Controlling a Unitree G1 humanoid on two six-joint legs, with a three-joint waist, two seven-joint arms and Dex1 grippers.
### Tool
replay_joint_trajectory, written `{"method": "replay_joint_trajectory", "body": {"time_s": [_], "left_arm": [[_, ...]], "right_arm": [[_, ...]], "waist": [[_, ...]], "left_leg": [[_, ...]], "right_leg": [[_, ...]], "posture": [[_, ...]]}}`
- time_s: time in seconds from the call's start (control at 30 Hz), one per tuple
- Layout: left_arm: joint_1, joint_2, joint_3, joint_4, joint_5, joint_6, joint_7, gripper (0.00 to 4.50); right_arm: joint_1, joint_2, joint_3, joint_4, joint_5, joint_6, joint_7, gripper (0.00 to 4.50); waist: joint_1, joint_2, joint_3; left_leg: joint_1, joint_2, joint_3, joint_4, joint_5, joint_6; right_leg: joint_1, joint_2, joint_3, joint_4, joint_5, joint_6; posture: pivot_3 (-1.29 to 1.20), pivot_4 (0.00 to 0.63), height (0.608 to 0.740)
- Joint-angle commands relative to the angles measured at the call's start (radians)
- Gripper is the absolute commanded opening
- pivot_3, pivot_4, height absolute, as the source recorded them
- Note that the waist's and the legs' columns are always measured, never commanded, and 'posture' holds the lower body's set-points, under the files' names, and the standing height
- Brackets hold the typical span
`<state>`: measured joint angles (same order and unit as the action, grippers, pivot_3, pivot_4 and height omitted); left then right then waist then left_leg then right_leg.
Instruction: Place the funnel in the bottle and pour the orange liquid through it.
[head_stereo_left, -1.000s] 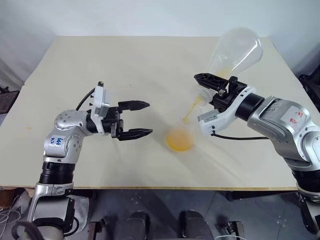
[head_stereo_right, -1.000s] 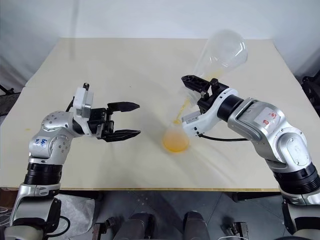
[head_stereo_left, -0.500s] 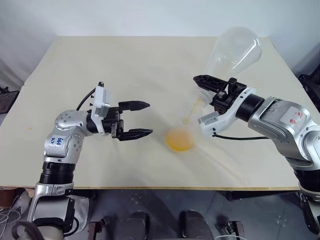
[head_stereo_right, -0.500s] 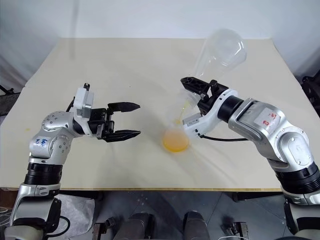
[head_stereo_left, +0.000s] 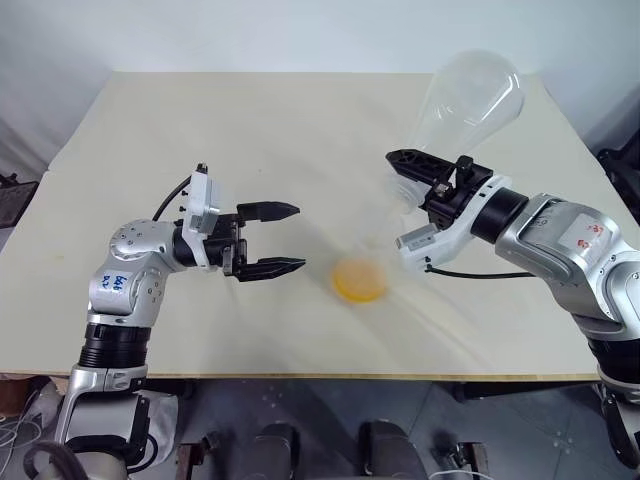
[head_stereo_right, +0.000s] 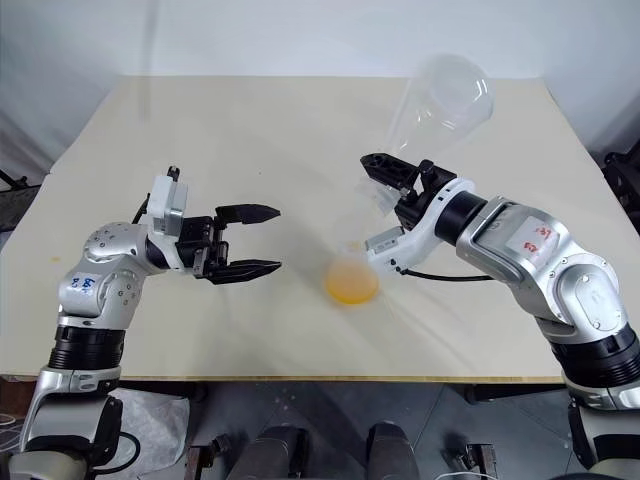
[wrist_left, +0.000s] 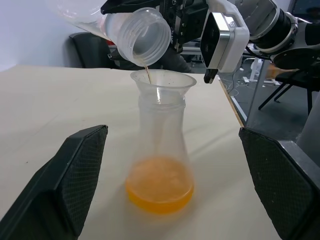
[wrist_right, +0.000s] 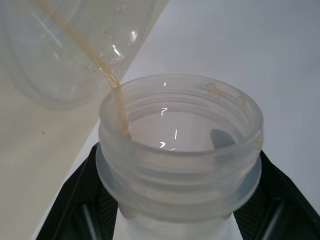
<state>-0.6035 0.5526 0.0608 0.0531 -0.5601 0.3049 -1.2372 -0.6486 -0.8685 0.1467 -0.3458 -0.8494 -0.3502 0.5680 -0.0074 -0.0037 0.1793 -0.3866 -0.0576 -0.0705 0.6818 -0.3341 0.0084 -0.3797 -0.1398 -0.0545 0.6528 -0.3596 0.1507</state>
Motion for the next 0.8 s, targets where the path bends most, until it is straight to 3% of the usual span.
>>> {"method": "replay_joint_trajectory", "body": {"time_s": [0.03, 0.4, 0.8], "left_arm": [[-0.019, 0.006, 0.009, -0.014, -0.004, -0.013, -0.002, 4.5], [-0.018, 0.008, 0.01, -0.015, -0.004, -0.012, -0.001, 4.5], [-0.031, 0.001, 0.008, 0.015, 0.011, -0.036, -0.001, 4.5]], "right_arm": [[-0.015, -0.016, -0.046, -0.016, -0.015, -0.003, -0.032, 2.47], [-0.017, -0.018, -0.042, -0.013, -0.013, -0.009, -0.041, 2.47], [0.065, 0.101, -0.113, -0.104, 0.298, 0.25, 0.127, 2.47]], "waist": [[0.0, 0.0, 0.0], [0.0, 0.0, 0.0], [0.001, 0.0, 0.0]], "left_leg": [[0.0, 0.0, 0.0, 0.0, 0.0, 0.0], [0.0, 0.0, 0.0, 0.0, 0.0, 0.0], [0.0, 0.0, 0.0, 0.0, 0.0, 0.0]], "right_leg": [[0.0, 0.0, 0.0, 0.0, 0.0, 0.0], [0.0, 0.0, 0.0, 0.0, 0.0, 0.0], [0.0, 0.0, 0.0, 0.0, 0.0, 0.0]], "posture": [[0.0, 0.15, 0.74], [0.0, 0.15, 0.74], [0.0, 0.15, 0.74]]}}
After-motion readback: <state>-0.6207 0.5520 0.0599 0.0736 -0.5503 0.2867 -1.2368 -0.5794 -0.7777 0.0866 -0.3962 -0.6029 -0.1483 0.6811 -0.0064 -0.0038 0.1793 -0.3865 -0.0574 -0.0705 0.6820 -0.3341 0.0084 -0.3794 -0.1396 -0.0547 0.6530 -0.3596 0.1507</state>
